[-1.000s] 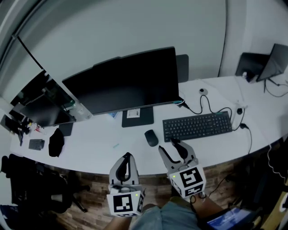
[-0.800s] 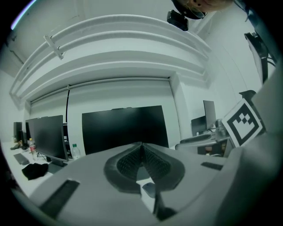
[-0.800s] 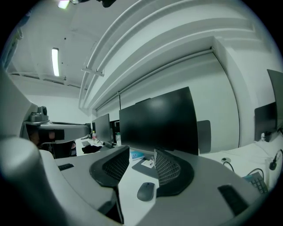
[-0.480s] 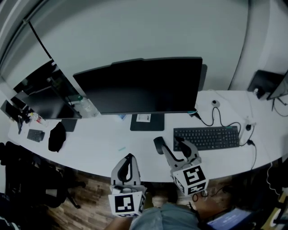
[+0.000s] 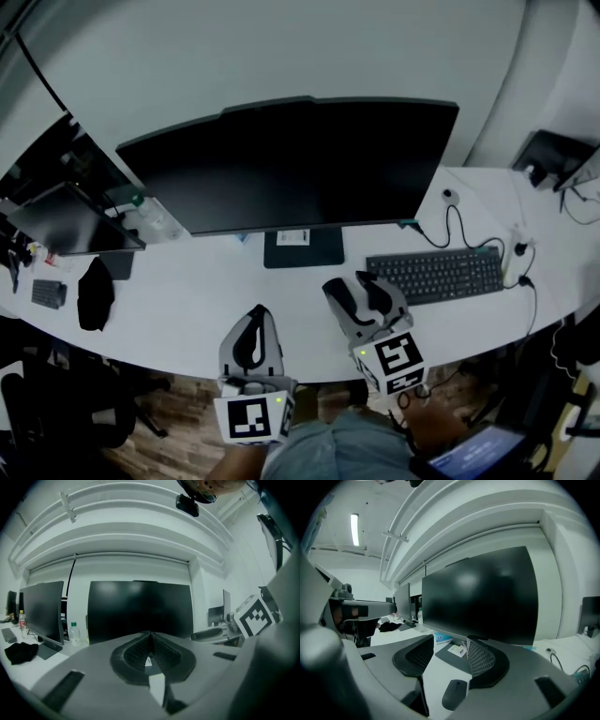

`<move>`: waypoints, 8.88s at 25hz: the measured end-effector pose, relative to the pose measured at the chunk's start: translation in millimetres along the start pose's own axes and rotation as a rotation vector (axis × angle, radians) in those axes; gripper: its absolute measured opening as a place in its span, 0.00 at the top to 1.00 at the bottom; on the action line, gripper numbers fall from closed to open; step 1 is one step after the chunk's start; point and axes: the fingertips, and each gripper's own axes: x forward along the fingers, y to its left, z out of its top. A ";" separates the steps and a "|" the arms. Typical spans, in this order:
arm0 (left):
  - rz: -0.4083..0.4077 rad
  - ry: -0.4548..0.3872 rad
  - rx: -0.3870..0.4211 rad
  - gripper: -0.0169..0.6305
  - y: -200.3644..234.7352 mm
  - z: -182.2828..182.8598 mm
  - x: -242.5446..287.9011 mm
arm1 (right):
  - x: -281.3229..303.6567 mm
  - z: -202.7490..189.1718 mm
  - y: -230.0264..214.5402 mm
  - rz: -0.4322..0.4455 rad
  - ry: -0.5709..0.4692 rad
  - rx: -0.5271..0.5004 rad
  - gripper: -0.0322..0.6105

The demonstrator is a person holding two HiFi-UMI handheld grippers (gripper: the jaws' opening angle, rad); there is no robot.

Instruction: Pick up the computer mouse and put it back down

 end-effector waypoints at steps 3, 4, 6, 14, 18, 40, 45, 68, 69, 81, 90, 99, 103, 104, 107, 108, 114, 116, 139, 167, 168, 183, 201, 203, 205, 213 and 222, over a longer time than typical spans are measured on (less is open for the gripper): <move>-0.031 0.028 -0.018 0.97 6.4 -12.5 12.5 | 13.5 -18.5 -2.7 -0.018 0.048 0.011 0.57; -0.040 0.043 -0.025 0.97 7.8 -18.0 15.8 | 17.4 -25.7 -3.8 -0.022 0.067 0.013 0.56; -0.055 0.077 -0.032 0.97 10.9 -30.4 21.0 | 24.8 -40.4 -4.9 -0.029 0.104 0.023 0.54; -0.094 0.166 -0.039 0.97 24.1 -72.9 37.5 | 47.4 -110.8 -10.3 -0.066 0.264 0.062 0.46; -0.104 0.233 -0.065 0.97 26.8 -97.2 41.0 | 50.7 -146.0 -13.0 -0.082 0.344 0.087 0.43; -0.101 0.292 -0.099 0.97 41.4 -125.8 44.6 | 57.3 -200.1 -14.9 -0.148 0.509 0.076 0.45; -0.088 0.272 -0.070 0.97 44.2 -117.0 41.7 | 55.7 -198.6 -14.8 -0.144 0.512 0.081 0.48; 0.119 0.015 -0.035 0.97 67.8 -9.3 -3.1 | 39.5 13.1 20.9 0.004 0.111 -0.066 0.48; 0.128 0.000 -0.033 0.97 70.4 -3.6 -4.2 | 39.6 23.2 25.0 0.014 0.092 -0.077 0.48; 0.203 -0.049 -0.043 0.97 93.2 9.4 -20.9 | 51.5 55.4 55.1 0.091 0.035 -0.149 0.48; 0.218 -0.037 -0.044 0.97 106.4 1.9 -22.5 | 65.1 42.9 70.2 0.119 0.064 -0.148 0.48; 0.203 0.006 -0.060 0.97 115.7 -10.0 -19.6 | 79.9 20.4 81.1 0.133 0.111 -0.127 0.48; 0.197 0.025 -0.062 0.97 122.1 -18.8 -16.5 | 86.9 7.2 84.2 0.135 0.138 -0.116 0.48; 0.196 0.025 -0.057 0.97 124.1 -21.1 -15.5 | 88.7 3.4 84.7 0.136 0.147 -0.114 0.48; 0.192 0.039 -0.062 0.97 128.2 -26.5 -12.3 | 93.7 -7.5 86.3 0.134 0.166 -0.104 0.48; 0.188 0.047 -0.068 0.97 128.5 -28.8 -11.0 | 95.5 -10.9 86.5 0.134 0.172 -0.101 0.48; 0.181 0.077 -0.075 0.97 134.7 -41.0 -5.9 | 106.2 -31.0 89.2 0.140 0.215 -0.086 0.48; 0.181 0.086 -0.076 0.97 138.0 -45.8 -5.2 | 110.0 -37.5 91.4 0.144 0.227 -0.081 0.48; 0.160 0.221 -0.091 0.97 169.1 -103.8 15.8 | 149.1 -125.8 103.0 0.158 0.389 -0.036 0.48; 0.149 0.281 -0.113 0.97 174.0 -128.7 18.2 | 159.7 -181.8 108.5 0.186 0.518 -0.066 0.42; 0.150 0.275 -0.112 0.97 173.0 -126.0 17.2 | 159.1 -180.9 108.9 0.192 0.517 -0.061 0.40; 0.156 0.035 -0.075 0.97 107.8 -19.3 -3.1 | 79.5 -14.3 78.2 0.151 0.132 -0.057 0.52; 0.141 -0.275 0.045 0.97 27.0 123.8 -30.1 | -31.6 144.2 51.8 0.101 -0.314 -0.149 0.93; 0.142 -0.277 0.046 0.97 24.9 124.0 -32.1 | -33.9 144.7 52.9 0.105 -0.317 -0.159 0.93; 0.141 -0.278 0.051 0.97 23.0 124.1 -33.6 | -35.5 145.3 54.1 0.105 -0.321 -0.163 0.93; 0.137 -0.270 0.063 0.97 20.3 123.9 -37.6 | -37.0 146.4 59.9 0.114 -0.329 -0.155 0.93; 0.131 -0.263 0.070 0.97 15.9 119.8 -35.7 | -36.4 143.2 57.3 0.114 -0.325 -0.148 0.93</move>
